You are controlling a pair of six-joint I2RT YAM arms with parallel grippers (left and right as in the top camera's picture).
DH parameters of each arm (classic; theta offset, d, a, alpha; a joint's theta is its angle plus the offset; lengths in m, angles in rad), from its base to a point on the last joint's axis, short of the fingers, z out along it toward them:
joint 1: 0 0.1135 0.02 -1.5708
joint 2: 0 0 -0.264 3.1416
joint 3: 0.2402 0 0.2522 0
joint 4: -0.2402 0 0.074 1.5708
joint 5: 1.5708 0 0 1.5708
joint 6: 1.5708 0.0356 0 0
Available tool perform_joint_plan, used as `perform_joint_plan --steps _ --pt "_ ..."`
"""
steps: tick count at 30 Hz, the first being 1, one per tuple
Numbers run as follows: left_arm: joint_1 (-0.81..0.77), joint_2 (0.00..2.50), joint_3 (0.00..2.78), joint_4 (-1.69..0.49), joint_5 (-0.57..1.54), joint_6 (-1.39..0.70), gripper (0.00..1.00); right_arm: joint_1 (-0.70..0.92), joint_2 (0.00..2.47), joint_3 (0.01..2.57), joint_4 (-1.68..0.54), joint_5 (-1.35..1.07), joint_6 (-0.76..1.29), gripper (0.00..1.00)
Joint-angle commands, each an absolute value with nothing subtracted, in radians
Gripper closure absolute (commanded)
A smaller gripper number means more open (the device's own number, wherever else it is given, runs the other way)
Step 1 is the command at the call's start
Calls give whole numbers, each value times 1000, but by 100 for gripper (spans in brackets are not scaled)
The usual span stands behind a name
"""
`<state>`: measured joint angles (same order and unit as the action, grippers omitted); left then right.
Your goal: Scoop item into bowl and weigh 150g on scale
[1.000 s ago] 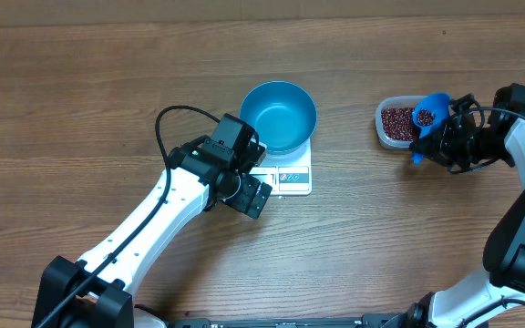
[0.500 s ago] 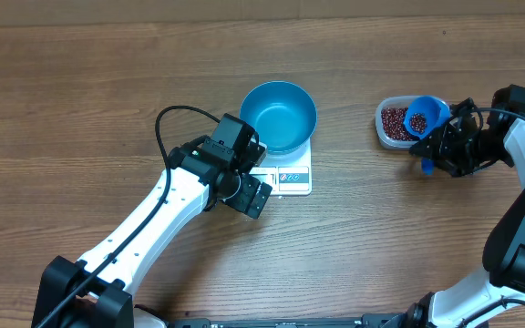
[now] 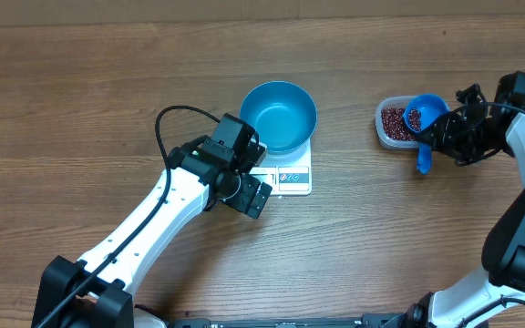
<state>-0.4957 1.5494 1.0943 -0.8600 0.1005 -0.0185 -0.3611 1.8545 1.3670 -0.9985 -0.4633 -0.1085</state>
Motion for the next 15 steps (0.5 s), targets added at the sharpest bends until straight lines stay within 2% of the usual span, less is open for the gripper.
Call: perform_joint_plan --steps 1,5,8,15 --pt "-491 1531 1098 -859 97 1 1 -337 1859 1382 -1034 -395 -113 57" --pt "-491 1531 1098 -859 97 1 0 -311 1859 1345 -1020 -333 -101 57" --pt "-491 1531 1098 -859 97 1 0 -309 1859 1334 -1005 -333 -78 66" --pt "-491 1531 1098 -859 97 1 0 -308 1859 1316 -995 -333 -78 71"
